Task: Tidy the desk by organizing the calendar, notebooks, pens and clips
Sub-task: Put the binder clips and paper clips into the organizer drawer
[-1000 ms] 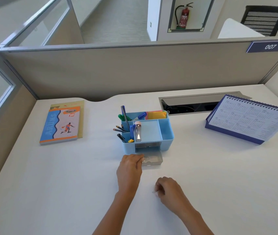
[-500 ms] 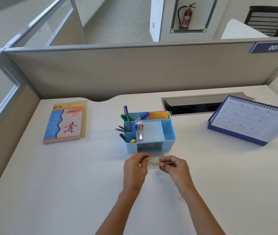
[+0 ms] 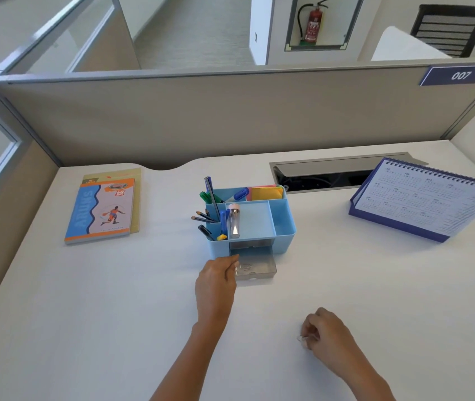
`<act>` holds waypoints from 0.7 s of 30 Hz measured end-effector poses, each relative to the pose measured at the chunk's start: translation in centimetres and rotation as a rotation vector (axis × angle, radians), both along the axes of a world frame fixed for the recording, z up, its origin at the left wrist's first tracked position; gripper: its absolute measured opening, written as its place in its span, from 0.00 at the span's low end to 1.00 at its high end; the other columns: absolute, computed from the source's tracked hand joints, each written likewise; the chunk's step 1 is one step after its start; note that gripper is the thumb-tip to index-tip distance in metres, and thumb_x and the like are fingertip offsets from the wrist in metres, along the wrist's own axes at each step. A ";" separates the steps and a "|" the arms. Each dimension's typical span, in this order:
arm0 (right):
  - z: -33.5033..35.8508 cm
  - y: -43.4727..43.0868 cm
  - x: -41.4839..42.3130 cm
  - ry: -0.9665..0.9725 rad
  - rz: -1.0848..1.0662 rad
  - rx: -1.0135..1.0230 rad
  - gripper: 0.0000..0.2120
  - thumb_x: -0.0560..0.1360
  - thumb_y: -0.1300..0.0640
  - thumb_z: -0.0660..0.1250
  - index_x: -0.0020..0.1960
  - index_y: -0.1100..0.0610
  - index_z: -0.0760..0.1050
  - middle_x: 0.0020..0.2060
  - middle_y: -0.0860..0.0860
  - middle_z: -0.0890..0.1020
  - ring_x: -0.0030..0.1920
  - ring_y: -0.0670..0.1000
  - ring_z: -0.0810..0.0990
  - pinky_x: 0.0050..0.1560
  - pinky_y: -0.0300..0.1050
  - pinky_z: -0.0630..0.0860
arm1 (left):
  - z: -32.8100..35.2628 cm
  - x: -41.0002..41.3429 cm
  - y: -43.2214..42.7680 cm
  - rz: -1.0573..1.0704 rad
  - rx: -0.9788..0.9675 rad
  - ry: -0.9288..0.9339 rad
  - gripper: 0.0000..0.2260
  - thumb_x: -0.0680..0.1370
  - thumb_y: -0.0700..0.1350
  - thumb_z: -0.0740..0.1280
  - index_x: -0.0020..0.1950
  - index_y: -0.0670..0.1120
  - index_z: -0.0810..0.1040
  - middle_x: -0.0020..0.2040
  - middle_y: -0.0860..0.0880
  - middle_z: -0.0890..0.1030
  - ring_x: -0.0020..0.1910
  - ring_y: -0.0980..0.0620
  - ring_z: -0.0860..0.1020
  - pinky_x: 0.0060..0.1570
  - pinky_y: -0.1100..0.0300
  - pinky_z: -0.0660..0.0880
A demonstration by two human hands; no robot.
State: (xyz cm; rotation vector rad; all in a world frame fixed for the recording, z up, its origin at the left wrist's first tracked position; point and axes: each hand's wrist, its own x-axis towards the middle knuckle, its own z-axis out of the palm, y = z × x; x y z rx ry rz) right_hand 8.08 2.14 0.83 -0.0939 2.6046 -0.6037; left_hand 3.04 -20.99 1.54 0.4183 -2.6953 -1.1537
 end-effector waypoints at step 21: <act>2.4 -7.8 -6.0 0.072 -0.350 -0.710 0.04 0.70 0.65 0.73 0.42 0.58 0.80 0.37 0.51 0.84 0.39 0.50 0.83 0.44 0.42 0.83 | -0.5 1.8 1.5 -0.129 0.275 -0.033 0.07 0.76 0.40 0.69 0.49 0.51 0.84 0.46 0.56 0.84 0.44 0.56 0.80 0.46 0.64 0.77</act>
